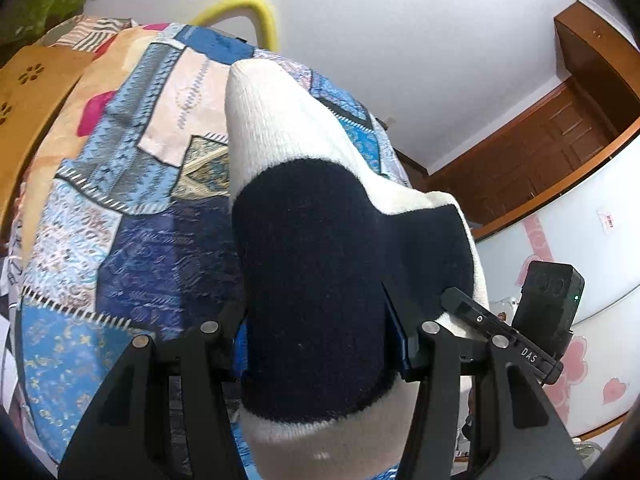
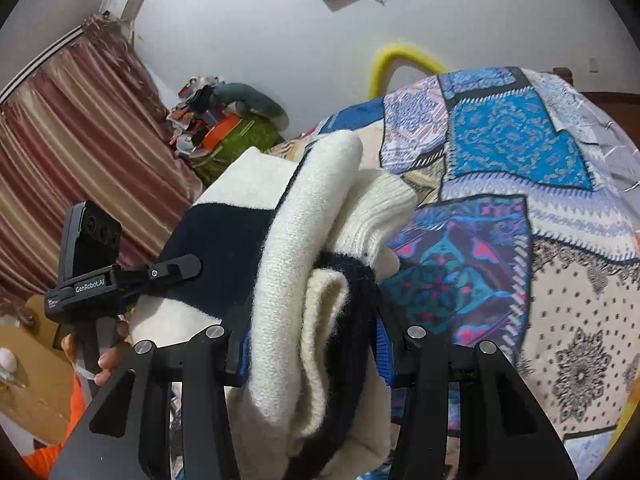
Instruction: Fold small clothes
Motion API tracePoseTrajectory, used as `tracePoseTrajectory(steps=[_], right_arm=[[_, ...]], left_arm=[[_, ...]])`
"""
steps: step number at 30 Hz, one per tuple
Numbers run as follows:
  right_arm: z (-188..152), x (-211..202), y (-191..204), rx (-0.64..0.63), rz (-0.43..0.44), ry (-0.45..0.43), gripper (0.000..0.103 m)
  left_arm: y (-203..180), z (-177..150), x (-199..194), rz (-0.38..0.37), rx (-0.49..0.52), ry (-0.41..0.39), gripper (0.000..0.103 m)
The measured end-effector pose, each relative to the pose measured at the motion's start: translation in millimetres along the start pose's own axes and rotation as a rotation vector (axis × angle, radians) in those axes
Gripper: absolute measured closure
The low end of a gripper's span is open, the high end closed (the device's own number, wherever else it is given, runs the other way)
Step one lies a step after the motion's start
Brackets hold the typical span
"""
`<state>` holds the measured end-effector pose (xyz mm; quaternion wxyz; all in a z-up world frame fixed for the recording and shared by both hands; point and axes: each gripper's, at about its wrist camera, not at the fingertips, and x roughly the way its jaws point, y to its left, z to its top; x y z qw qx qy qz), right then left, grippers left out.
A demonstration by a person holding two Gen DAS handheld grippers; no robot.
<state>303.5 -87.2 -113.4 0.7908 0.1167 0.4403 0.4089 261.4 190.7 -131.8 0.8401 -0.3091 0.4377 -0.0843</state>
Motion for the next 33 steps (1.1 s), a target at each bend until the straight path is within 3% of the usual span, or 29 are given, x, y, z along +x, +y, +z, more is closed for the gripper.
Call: tracePoseTrajectory(steps=[5,14,17,22,30,33], right_arm=[[-12.0,27.7,2.4,0.022,-0.008,0.063,0.06],[-35.9,73.1,-18.9,0.122,-0.052,0.174,0.06],[-36.2,74.2,-21.9,0.13,-0.058,0.18,0.058],[-40.9,69.2,-17.9,0.11,-0.104,0.181,0.054],[-44.8,40.0,-1.8,0.053,-0.147,0.122,0.051],[-43.3,16.7,6.0,0.022,-0.153,0.072,0.051]], left_arm=[[26.4,-11.1,6.2,0.042,-0.029,0.03,0.049],[83.1,-30.3,53.5,0.104,-0.104,0.139,0.048],[92.6,-33.9,58.1,0.082,-0.117,0.145,0.044],[90.1,-32.1,51.0,0.136,-0.072,0.122,0.038],[54.3,-30.4,26.1,0.358,0.127,0.031,0.038],[38.0,-35.7,7.1,0.365,0.181,-0.013,0.038]])
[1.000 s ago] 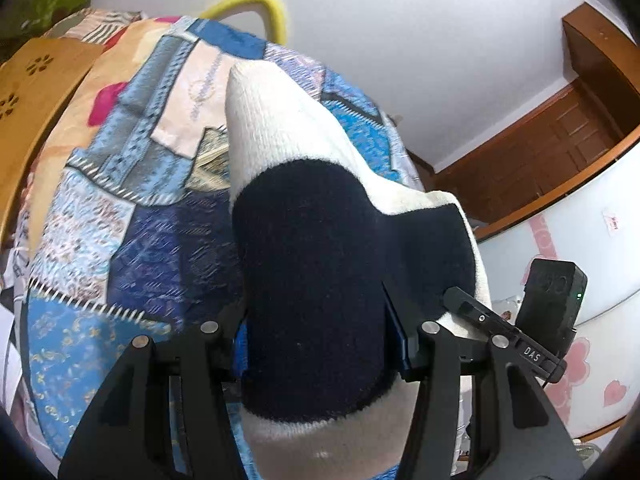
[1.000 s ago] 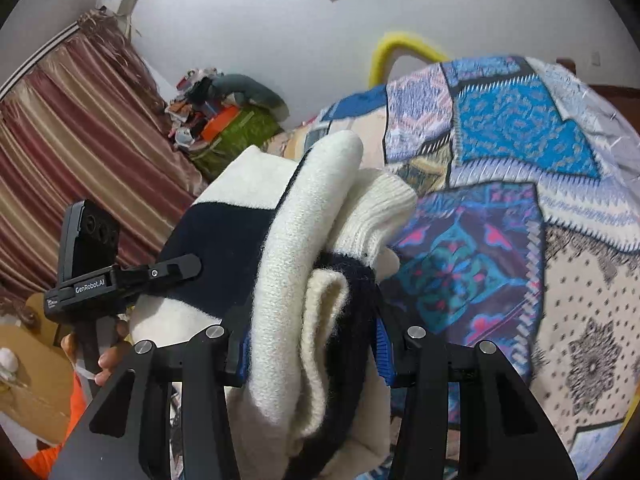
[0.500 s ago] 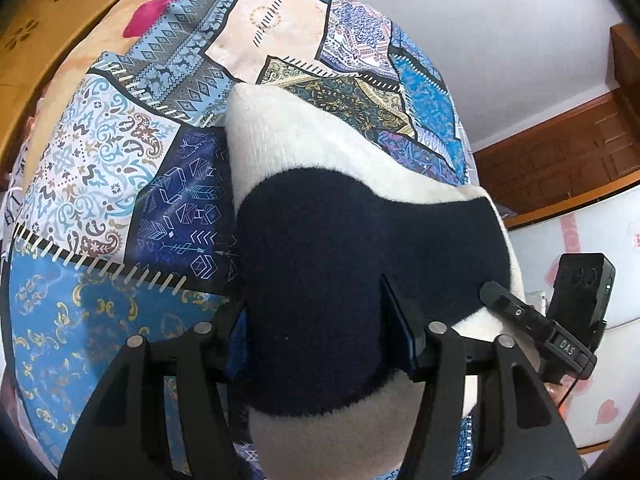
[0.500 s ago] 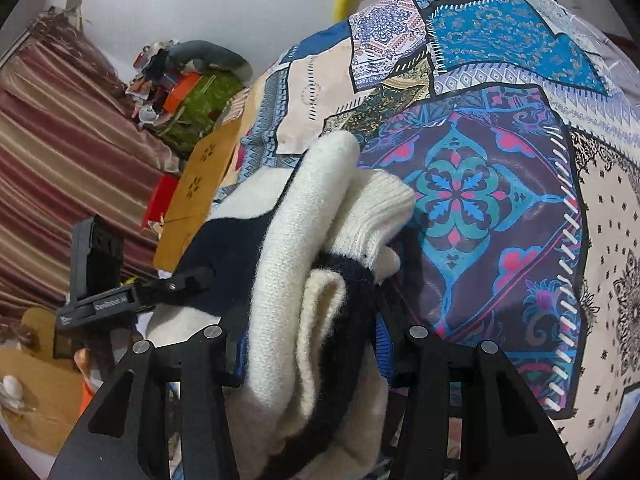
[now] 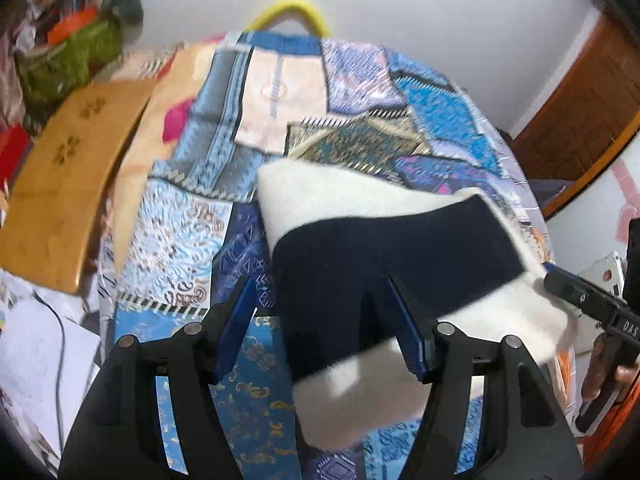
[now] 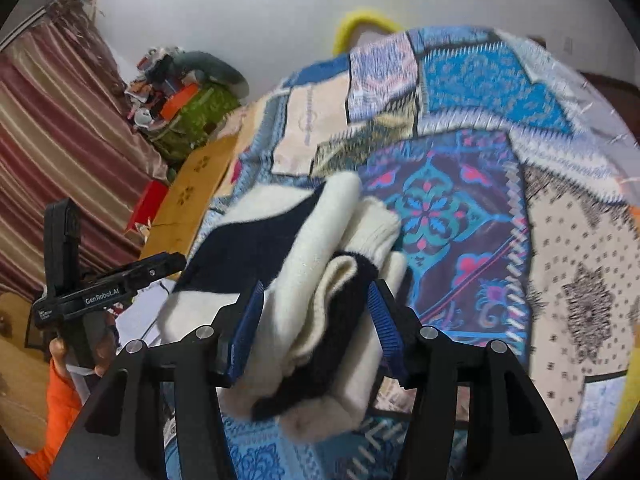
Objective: Fold small clothes
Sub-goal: 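Set the folded bundle down and open both grippers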
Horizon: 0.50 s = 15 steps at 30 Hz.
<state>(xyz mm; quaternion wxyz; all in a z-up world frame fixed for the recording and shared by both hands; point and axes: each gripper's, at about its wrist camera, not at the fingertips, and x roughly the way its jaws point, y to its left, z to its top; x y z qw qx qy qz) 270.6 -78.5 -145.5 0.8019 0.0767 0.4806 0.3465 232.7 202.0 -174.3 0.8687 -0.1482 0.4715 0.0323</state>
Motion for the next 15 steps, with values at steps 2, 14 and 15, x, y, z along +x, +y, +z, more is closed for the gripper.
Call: tracePoseTrajectory(steps=[2,14,15], right_arm=[[0.0,-18.1,6.9,-0.022,-0.004,-0.042,0.051],[-14.6,-130.0,75.6,-0.215,0.015,-0.358,0.051],[-17.1,-139.3,82.1,-0.231,0.023,-0.386,0.051]], left_arm=[[-4.9,-0.9,-19.0,-0.005,0.009,-0.045,0.038],[-57.3,-23.6,-156.9,-0.021,0.117,-0.365,0.038],[-62.5,-29.2,-172.2,-0.026,0.126,-0.405,0.038]])
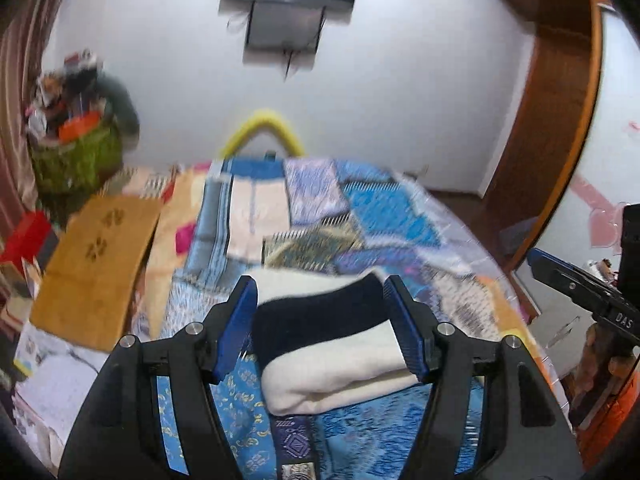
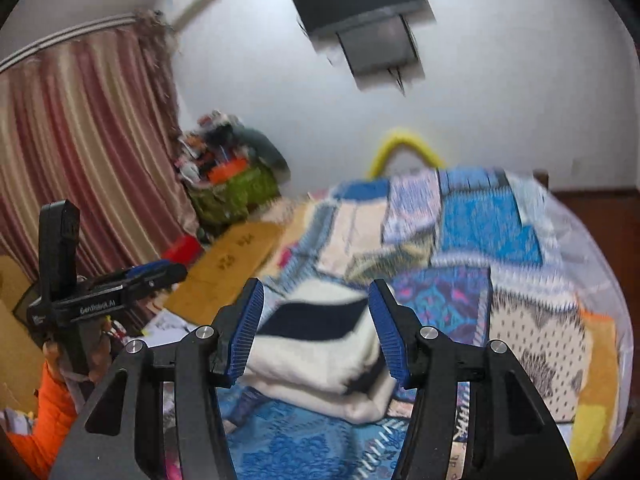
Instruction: Fold small clothes
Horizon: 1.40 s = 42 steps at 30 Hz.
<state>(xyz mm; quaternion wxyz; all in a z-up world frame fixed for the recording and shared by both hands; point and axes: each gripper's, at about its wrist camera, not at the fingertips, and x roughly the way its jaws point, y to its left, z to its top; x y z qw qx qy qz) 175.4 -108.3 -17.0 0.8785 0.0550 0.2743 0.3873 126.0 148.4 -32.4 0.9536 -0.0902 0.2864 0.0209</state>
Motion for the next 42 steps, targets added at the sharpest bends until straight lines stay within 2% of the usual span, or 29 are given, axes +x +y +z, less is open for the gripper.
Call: tracePoseTrajectory(steps=[5,9,14,15,17,24,26,42], right_arm=[[5.2,-41.2,33.6,-0.083,0.027,-0.122,0.051],[0.8,-67.1,55.3,-0.137,0.015,-0.209,0.051],[-9.1,-79.4,70.0,-0.167,-0.008,-0.265,0.05],[-10.9,-80.5,70.5,-0.169,-0.013,-0.269,0.049],[-14.8,-80.4,72.4,-0.176,-0.036,-0.274,0.037],[-20.3,-79.4,74.1,-0.197,-0.121,-0.296,0.013],[-19.3,-78.6,73.1,-0.192,-0.135,-0.297,0.0],[-28.4,-80.7,65.6,-0.169,-0.166,-0.267,0.0]], left_arm=[[-19.1,-0.5,-58.6,-0.017,0.011,-0.152,0.037],[-36.4,-10.0,-98.9,0.014,0.042,-0.283,0.034],[-58.3,-26.5,-122.9,0.095,0.098,-0.384,0.028],[-61.0,-29.5,-123.8,0.104,0.104,-0.392,0.026],[-65.6,-35.6,-126.5,0.108,0.106,-0.406,0.021],[-67.6,-47.4,-126.1,0.094,0.075,-0.409,0.005],[-67.5,-49.1,-126.2,0.092,0.061,-0.412,0.002],[-61.3,-51.1,-117.5,0.081,0.021,-0.385,0.001]])
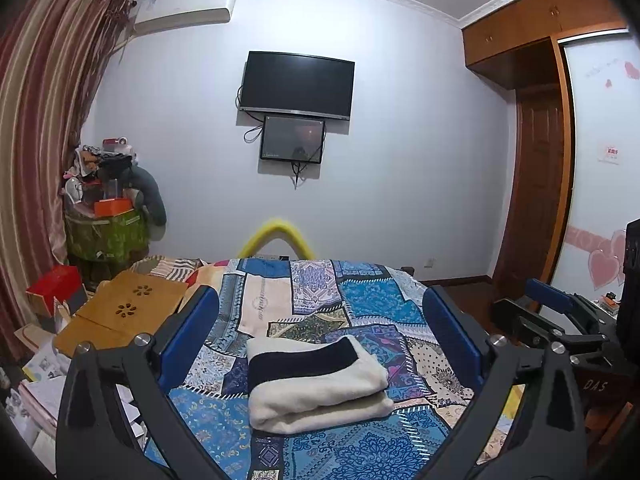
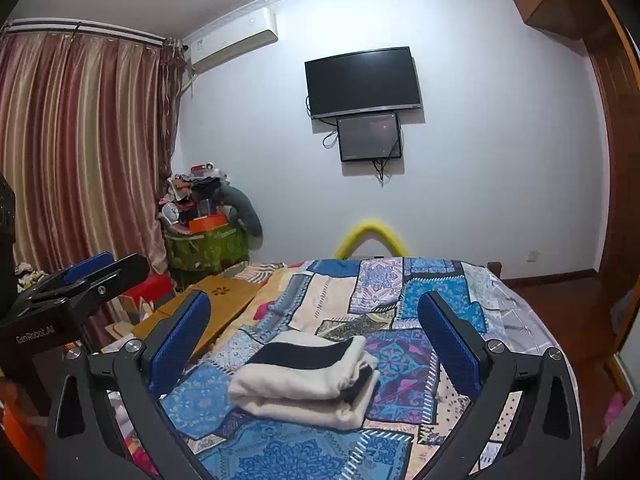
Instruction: Fold small clothes
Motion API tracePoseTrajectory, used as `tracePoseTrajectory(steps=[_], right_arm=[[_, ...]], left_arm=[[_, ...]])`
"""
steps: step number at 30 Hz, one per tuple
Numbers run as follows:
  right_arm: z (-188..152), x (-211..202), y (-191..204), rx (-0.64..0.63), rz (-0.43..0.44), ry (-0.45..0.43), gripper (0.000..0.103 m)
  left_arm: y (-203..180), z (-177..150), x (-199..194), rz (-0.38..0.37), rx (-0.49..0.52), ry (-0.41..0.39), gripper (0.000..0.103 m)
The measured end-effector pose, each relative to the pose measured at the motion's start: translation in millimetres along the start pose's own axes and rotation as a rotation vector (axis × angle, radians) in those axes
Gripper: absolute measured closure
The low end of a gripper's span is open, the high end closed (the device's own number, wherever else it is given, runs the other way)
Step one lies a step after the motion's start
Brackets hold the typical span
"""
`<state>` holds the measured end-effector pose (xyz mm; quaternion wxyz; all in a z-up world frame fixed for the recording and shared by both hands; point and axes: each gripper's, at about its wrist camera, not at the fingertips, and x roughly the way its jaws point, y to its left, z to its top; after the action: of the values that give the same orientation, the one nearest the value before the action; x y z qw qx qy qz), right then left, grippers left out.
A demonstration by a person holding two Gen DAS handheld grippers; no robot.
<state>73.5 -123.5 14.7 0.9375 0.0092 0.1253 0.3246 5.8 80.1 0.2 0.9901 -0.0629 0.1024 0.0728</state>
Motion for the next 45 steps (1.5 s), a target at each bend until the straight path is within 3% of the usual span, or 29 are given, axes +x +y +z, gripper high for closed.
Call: tracePoseTrajectory(steps=[45], right_arm=[[7.4,-2.9,-5.9,0.0,-0.016,0.013,0.0]], left_arm=[[-15.9,-4.8,10.1,-0.033,0.035,0.043,0.0]])
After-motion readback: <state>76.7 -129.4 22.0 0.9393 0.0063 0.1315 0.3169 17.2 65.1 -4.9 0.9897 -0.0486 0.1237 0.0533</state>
